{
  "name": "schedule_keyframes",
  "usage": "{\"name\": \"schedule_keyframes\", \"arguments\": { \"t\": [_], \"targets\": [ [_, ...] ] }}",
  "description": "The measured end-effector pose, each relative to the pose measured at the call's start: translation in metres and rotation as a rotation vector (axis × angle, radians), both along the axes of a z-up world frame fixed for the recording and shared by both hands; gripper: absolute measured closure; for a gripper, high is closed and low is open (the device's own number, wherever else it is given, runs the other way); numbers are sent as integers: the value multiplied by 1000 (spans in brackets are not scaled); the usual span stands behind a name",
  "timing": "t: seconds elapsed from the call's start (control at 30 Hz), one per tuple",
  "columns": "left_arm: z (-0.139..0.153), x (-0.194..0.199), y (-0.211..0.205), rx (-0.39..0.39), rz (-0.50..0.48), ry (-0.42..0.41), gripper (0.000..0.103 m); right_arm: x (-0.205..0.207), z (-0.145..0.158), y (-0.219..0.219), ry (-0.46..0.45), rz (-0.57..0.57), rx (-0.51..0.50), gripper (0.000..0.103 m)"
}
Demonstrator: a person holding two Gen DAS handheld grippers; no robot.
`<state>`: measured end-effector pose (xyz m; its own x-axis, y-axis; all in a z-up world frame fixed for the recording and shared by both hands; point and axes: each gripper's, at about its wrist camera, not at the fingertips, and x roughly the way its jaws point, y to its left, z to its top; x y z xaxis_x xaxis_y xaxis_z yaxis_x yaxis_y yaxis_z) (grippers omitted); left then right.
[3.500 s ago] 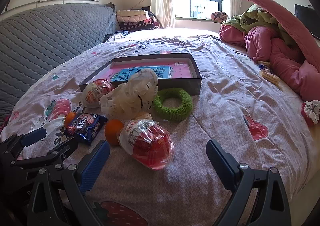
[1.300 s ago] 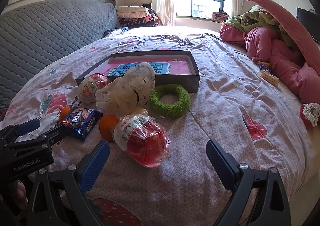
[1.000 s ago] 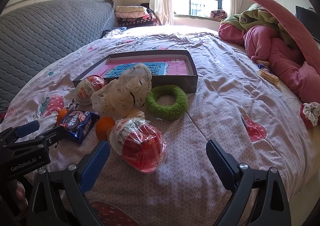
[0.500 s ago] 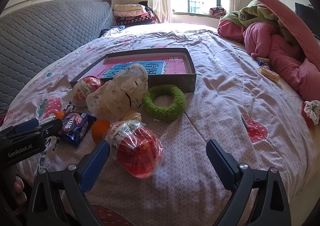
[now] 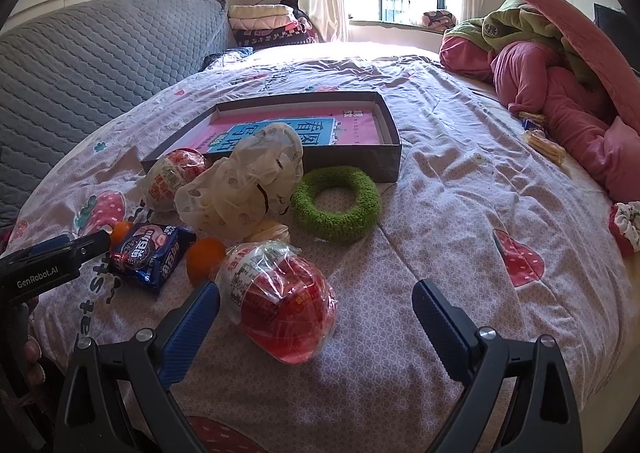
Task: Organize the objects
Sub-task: 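Move left tool to the mandarin orange while right tool approaches the red bagged ball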
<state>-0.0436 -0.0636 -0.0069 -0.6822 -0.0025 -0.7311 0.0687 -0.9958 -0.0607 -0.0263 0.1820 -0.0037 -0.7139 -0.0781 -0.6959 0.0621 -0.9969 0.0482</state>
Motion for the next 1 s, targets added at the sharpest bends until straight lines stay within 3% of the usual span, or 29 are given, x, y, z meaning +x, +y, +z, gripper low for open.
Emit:
{"name": "schedule_keyframes", "arguments": {
  "t": [0.23, 0.63, 0.83, 1.0],
  "targets": [
    [-10, 2, 9, -52, -74, -15, 17, -2, -4, 0, -16, -1, -6, 6],
    [-16, -11, 20, -58, -122, -32, 17, -9, -11, -3, -46, 14, -6, 6],
    [-14, -19, 30, -43, -166, -31, 17, -14, -16, -7, -73, 30, 3, 15],
    [-17, -29, 31, -11, -167, -50, 21, -16, -19, -10, -83, 42, -2, 33]
  ]
}}
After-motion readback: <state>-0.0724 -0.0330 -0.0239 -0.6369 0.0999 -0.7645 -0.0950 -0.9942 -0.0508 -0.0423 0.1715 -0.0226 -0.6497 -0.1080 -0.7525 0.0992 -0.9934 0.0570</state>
